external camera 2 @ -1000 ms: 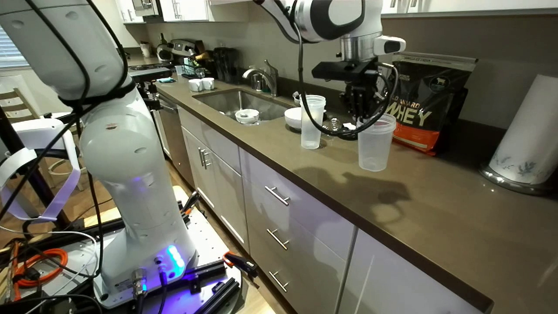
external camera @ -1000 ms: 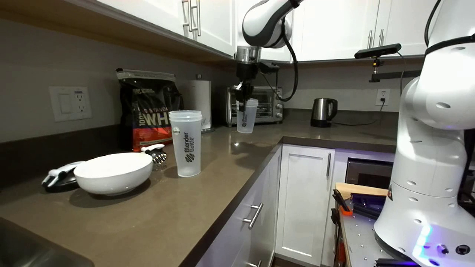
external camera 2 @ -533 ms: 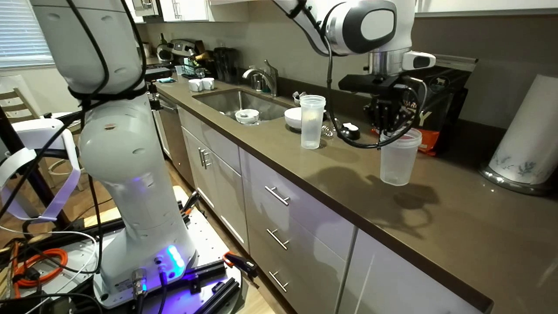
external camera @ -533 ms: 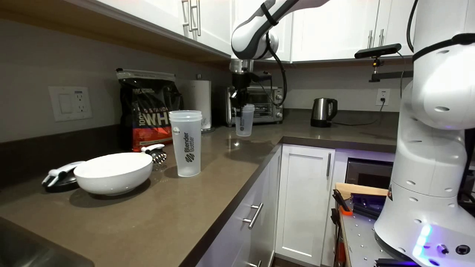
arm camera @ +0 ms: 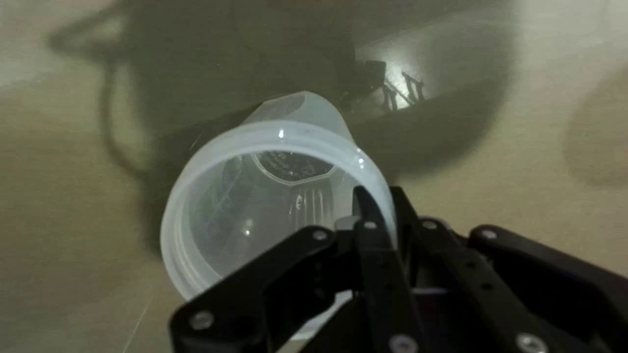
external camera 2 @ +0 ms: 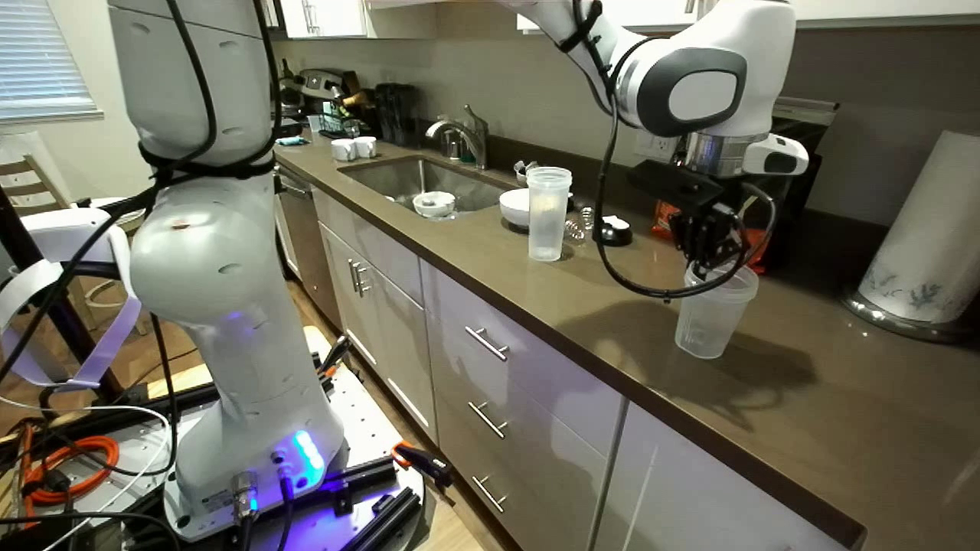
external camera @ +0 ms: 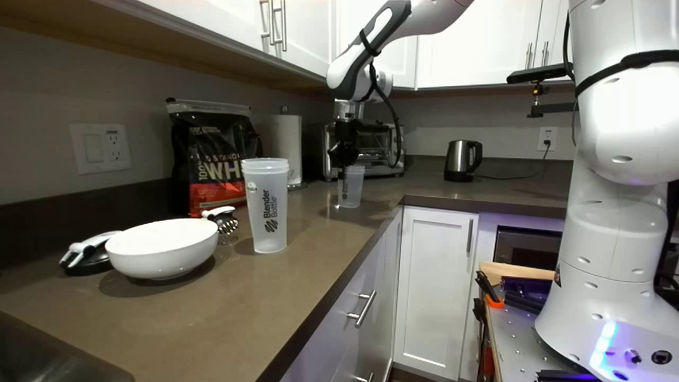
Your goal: Pick the cup on the left and move it to the right on the counter
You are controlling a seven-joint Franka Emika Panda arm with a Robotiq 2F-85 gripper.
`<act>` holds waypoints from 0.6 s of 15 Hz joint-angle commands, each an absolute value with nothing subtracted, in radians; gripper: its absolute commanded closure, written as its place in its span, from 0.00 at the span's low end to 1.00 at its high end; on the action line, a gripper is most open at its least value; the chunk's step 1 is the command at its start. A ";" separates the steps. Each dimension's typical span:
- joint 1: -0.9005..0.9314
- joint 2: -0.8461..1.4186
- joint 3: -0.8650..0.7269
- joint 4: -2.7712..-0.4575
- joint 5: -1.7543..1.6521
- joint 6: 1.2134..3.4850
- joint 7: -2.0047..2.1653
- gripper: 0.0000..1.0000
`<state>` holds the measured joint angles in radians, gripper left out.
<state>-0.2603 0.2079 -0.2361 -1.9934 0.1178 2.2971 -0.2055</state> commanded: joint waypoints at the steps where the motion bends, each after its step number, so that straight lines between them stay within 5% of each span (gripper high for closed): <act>1: -0.292 0.248 -0.229 -1.947 0.144 2.295 -0.221 0.98; 9: -0.291 0.270 -0.237 -1.913 0.081 2.284 -0.190 0.98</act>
